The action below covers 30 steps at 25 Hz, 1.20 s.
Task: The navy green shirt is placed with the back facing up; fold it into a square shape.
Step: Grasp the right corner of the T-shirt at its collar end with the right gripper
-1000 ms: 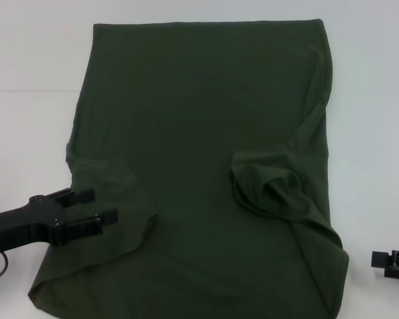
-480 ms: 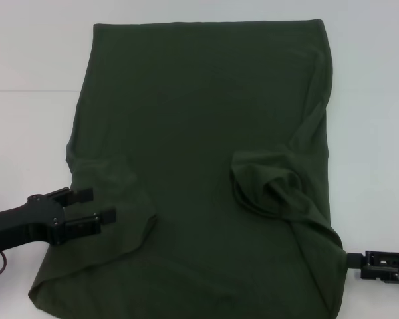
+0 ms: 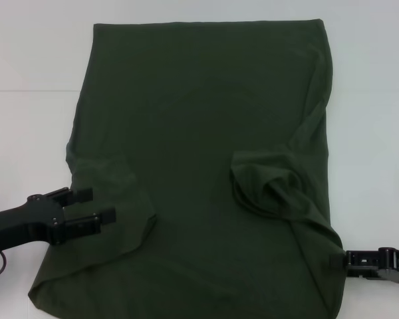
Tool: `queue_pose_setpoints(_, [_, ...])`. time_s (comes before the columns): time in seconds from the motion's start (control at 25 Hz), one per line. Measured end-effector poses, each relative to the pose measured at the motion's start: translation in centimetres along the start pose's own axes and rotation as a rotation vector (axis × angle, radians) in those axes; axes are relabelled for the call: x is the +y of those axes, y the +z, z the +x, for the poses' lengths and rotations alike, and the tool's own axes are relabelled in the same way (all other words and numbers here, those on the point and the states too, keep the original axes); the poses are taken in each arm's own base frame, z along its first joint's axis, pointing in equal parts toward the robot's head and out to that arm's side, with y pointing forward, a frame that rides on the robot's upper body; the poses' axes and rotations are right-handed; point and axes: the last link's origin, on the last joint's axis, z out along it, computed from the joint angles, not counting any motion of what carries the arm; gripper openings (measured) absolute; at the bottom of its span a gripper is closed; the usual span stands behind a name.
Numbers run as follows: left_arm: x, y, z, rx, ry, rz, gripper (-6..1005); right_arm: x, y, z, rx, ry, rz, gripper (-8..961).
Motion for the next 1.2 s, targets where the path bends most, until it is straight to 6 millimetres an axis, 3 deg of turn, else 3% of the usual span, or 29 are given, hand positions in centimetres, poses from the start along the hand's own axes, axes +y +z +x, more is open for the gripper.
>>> queue_pose_setpoints(0.08, [0.0, 0.0, 0.0, 0.000, 0.001, 0.001, 888, 0.0, 0.1, 0.0, 0.003, -0.006, 0.008, 790])
queue_pose_setpoints(0.32, [0.0, -0.1, 0.0, 0.000, 0.002, 0.003, 888, 0.0, 0.3, -0.3, 0.008, -0.017, 0.020, 594])
queue_pose_setpoints(0.76, [0.0, 0.0, 0.1, 0.001, 0.005, 0.002, 887, 0.2, 0.4, -0.9, 0.005, -0.034, 0.024, 126])
queue_pose_setpoints(0.96, [0.0, 0.0, 0.1, 0.002, 0.003, 0.001, 887, 0.2, 0.3, -1.0, 0.002, -0.061, 0.027, 21])
queue_pose_setpoints(1.2, [0.0, 0.0, 0.1, 0.002, 0.003, 0.001, 887, 0.8, -1.0, -1.3, -0.017, -0.173, 0.009, 20])
